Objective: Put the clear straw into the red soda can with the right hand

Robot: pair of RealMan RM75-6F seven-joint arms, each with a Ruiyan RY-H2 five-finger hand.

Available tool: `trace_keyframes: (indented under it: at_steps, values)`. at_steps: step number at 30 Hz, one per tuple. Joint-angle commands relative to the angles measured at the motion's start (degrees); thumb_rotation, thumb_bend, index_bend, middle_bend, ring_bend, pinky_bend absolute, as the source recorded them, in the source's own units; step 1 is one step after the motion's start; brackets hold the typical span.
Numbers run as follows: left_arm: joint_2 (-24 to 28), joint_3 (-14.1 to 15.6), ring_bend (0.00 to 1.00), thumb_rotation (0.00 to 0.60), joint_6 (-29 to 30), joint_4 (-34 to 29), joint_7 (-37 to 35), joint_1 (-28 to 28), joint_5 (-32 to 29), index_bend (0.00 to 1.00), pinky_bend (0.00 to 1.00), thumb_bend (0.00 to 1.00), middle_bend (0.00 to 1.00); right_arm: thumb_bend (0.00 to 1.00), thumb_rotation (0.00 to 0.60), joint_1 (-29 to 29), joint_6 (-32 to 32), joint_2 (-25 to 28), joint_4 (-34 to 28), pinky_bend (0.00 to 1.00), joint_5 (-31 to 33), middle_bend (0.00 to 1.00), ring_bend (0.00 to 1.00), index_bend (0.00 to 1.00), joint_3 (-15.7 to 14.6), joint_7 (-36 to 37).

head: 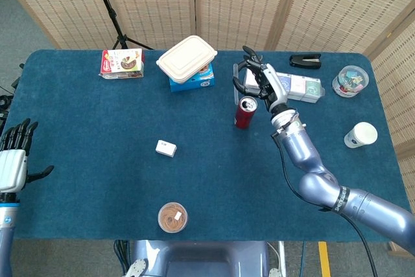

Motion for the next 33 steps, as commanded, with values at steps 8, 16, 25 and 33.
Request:
trace_keyframes:
  at_steps: [8, 16, 25, 33]
  values:
    - [0.40, -0.23, 0.00, 0.600, 0.06, -0.17, -0.99, 0.14, -0.27, 0.00, 0.06, 0.00, 0.00, 0.49, 0.600, 0.55, -0.01, -1.62, 2.30, 0.00, -0.84, 0.00, 0.00, 0.57, -0.74, -0.64]
    - [0.61, -0.34, 0.00, 0.600, -0.06, -0.32, -1.31, 0.16, -0.50, 0.00, 0.06, 0.00, 0.00, 0.49, 0.600, 0.78, -0.61, -2.55, 3.73, 0.00, -1.47, 0.00, 0.00, 0.57, -0.93, -0.42]
    - [0.59, -0.40, 0.00, 0.600, -0.24, -0.02, -1.65, 0.17, -0.71, 0.00, 0.06, 0.00, 0.00, 0.49, 0.600, 0.70, -1.30, -3.07, 5.47, 0.00, -1.76, 0.00, 0.00, 0.57, -1.15, -0.23]
    - [0.44, -0.37, 0.00, 0.600, -0.54, 0.09, -1.52, 0.04, -0.79, 0.00, 0.06, 0.00, 0.00, 0.49, 0.600, 0.35, -1.76, -3.13, 6.13, 0.00, -2.44, 0.00, 0.00, 0.57, -0.70, 0.67]
